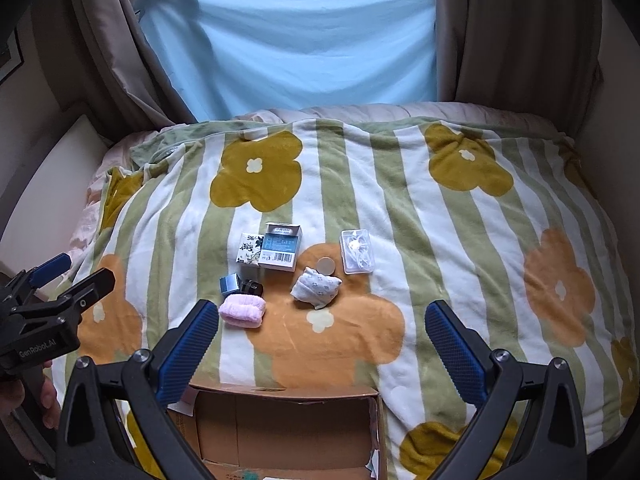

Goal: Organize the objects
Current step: 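Grasp the white tissue pack with the left tool while the right tool grasps the patterned sock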

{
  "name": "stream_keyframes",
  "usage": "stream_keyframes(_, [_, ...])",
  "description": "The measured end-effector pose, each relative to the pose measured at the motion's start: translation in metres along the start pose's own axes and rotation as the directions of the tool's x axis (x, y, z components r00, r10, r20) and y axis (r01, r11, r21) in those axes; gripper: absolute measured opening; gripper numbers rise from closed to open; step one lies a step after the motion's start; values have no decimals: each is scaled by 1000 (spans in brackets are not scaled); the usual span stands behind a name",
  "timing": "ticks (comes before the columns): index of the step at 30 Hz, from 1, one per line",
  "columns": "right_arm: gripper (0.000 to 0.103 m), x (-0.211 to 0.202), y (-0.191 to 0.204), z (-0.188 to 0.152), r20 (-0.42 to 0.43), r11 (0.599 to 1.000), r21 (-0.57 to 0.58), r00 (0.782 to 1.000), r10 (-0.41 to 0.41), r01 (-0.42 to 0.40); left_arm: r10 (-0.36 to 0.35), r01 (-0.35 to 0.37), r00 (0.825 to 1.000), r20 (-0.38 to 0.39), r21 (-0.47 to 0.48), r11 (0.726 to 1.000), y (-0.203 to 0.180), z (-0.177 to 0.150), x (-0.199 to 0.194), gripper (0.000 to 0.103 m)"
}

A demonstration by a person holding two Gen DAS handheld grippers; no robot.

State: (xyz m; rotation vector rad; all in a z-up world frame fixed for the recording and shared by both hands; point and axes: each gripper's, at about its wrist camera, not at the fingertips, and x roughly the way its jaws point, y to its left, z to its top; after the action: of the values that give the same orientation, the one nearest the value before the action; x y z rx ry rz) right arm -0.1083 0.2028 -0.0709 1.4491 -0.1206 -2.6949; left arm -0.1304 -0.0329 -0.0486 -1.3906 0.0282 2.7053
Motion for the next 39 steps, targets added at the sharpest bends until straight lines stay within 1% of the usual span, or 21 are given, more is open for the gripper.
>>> stream_keyframes(3, [103,31,0,7,-45,1000,10,999,20,-20,8,-7,1000,-23,46,999,8,12,40,103])
stream_keyframes(6, [103,66,1,13,-92,1000,10,995,27,-26,5,0,999,-43,118,993,15,19,82,103])
stream_keyframes(8, [103,89,1,16,-120,1000,10,992,29,-28,-7,17,999,-52,179,984,16,22,111,103])
stream_keyframes(10, [103,114,1,16,-151,1000,8,988,26,-25,-24,39,998,-65,251,967,16,24,141,103])
stream_keyframes(12, [103,138,0,15,-179,1000,6,984,19,-18,-35,60,996,-78,343,937,11,23,171,103])
stream_keyframes(14, [103,162,-1,13,-209,1000,9,978,13,-11,-35,67,996,-81,432,899,7,19,200,103])
stream_keyframes(17, [103,195,-4,9,-251,1000,25,968,13,-7,-56,96,994,-93,523,847,2,11,237,103])
stream_keyframes(21, [103,232,-3,6,-291,999,41,957,12,0,-83,129,991,-104,605,786,-5,6,274,103])
stream_keyframes(23, [103,246,-2,5,-306,999,44,952,10,3,-92,137,990,-104,638,758,-7,5,286,103])
stream_keyframes(25, [103,260,-2,3,-319,999,54,948,11,6,-109,161,987,-120,662,732,-11,6,299,103])
stream_keyframes(27, [103,272,-3,1,-336,997,74,942,15,10,-118,184,983,-142,689,701,-15,4,311,103])
stream_keyframes(30, [103,286,-7,-3,-357,996,91,934,9,26,-124,203,979,-162,726,657,-22,0,324,103])
stream_keyframes(33, [103,295,-10,-7,-378,994,102,926,2,39,-131,206,978,-159,753,625,-29,-2,329,103])
stream_keyframes(37, [103,304,-16,-10,-393,991,123,919,5,47,-144,210,977,-154,777,593,-35,-4,333,103])
stream_keyframes(39, [103,308,-19,-11,-400,990,135,916,8,50,-146,209,977,-153,786,582,-36,-6,333,101])
